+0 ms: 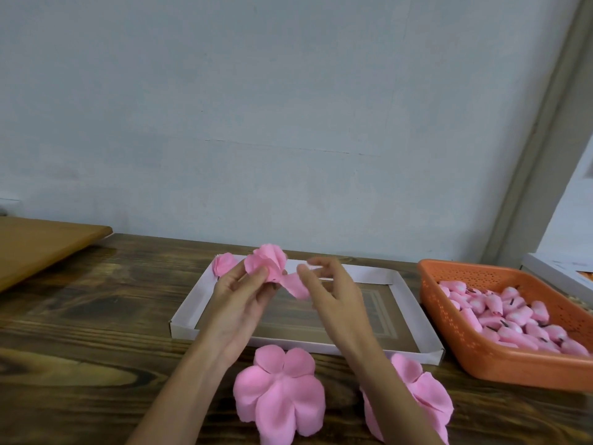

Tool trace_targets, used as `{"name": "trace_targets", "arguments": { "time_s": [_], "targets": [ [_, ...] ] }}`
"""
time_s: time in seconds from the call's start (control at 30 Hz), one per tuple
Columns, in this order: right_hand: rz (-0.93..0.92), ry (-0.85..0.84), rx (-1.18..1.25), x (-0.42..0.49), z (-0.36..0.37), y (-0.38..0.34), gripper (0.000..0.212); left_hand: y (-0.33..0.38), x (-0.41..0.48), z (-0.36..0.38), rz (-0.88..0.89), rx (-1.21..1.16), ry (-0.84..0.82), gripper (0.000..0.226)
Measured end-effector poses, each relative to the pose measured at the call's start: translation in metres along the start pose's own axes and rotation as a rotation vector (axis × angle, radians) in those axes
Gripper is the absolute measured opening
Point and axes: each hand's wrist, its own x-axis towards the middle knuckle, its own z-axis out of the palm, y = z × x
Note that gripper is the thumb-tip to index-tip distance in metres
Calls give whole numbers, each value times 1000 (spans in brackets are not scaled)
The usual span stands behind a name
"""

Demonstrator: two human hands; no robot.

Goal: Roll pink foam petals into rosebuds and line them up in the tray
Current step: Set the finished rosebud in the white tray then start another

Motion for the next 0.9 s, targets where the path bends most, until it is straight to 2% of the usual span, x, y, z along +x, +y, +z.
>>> {"name": "trace_targets", "arguments": {
  "time_s": [0.1, 0.17, 0.27, 0.53, 0.73, 0.9],
  "targets": [
    [143, -78, 145, 3, -1, 1, 24, 0, 0, 0, 12, -1, -18, 17],
    [172, -62, 278, 3, -2, 0, 19, -1, 0, -1, 22, 11, -22, 20],
    [184, -16, 400, 2, -4, -3, 22, -3, -1, -2, 49, 50, -42, 19],
    [9, 47, 519, -5, 5, -16, 29, -6, -1, 7, 100, 109, 67, 47],
    [-46, 24, 508, -7, 9, -15, 24, -6, -4, 10, 86, 176, 74, 51],
    [-119, 52, 454, -6, 13, -12, 20, -5, -5, 8, 75, 190, 34, 41]
  ]
}}
